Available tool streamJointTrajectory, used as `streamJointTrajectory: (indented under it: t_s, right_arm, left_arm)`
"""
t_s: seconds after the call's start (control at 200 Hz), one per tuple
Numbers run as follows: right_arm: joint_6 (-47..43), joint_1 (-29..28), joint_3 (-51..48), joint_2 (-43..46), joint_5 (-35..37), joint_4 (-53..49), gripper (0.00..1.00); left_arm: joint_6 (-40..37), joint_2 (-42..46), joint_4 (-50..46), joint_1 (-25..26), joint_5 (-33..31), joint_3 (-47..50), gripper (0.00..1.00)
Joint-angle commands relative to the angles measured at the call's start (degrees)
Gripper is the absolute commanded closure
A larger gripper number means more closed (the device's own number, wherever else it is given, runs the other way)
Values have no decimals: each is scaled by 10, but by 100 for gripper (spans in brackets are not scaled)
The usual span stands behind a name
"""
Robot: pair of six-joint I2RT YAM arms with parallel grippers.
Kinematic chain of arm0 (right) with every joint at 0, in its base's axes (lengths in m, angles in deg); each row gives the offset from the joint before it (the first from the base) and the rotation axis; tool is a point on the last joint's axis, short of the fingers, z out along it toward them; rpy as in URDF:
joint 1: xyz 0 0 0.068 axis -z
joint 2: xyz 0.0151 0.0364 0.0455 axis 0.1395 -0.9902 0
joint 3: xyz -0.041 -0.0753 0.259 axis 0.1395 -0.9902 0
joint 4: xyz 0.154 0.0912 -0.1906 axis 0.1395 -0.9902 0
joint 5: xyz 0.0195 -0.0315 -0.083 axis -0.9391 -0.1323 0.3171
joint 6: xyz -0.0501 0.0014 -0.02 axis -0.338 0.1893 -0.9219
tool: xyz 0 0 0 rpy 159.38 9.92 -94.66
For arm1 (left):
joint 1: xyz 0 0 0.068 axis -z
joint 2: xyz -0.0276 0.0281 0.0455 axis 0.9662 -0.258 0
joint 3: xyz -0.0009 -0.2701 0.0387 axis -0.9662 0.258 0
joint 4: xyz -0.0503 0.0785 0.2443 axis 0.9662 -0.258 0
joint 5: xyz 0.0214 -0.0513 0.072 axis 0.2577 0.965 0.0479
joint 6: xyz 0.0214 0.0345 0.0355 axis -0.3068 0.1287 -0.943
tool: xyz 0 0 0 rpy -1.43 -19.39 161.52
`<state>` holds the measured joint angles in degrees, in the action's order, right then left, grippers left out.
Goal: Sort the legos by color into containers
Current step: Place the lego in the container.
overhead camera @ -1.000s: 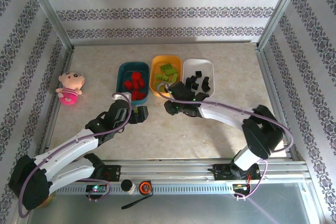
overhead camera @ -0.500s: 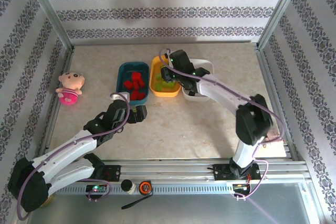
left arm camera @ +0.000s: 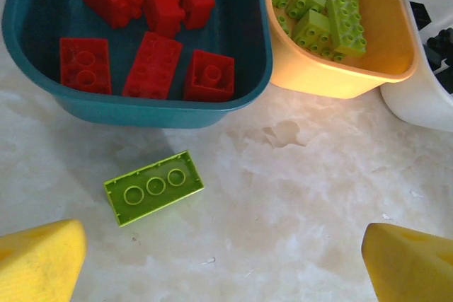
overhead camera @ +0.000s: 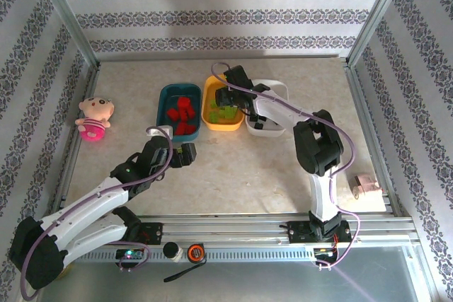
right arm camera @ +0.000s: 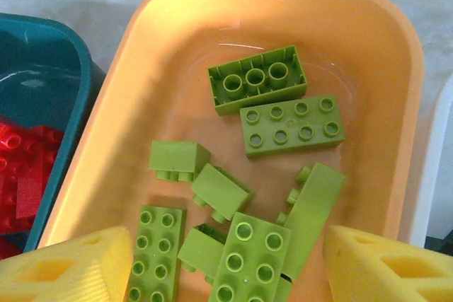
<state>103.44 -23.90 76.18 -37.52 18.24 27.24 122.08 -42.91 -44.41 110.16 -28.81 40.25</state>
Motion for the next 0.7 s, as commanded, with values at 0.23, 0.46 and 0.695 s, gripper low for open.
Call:
streamJointTrajectory:
  t_s: [0.23,0.46,0.695]
  right_arm:
    - [7,-19,-109,127,-14,37,25]
    - [10,-25,-181,190,-20,55,25]
    - [6,-22,-212,236,-19,62,24]
  left_arm:
    - [-4,-69,-26,-38,-8,-33,0]
    - [-4,-206,24,-48,-19,-53,1]
    - [-20,-322,88,-54,-36,-71,3]
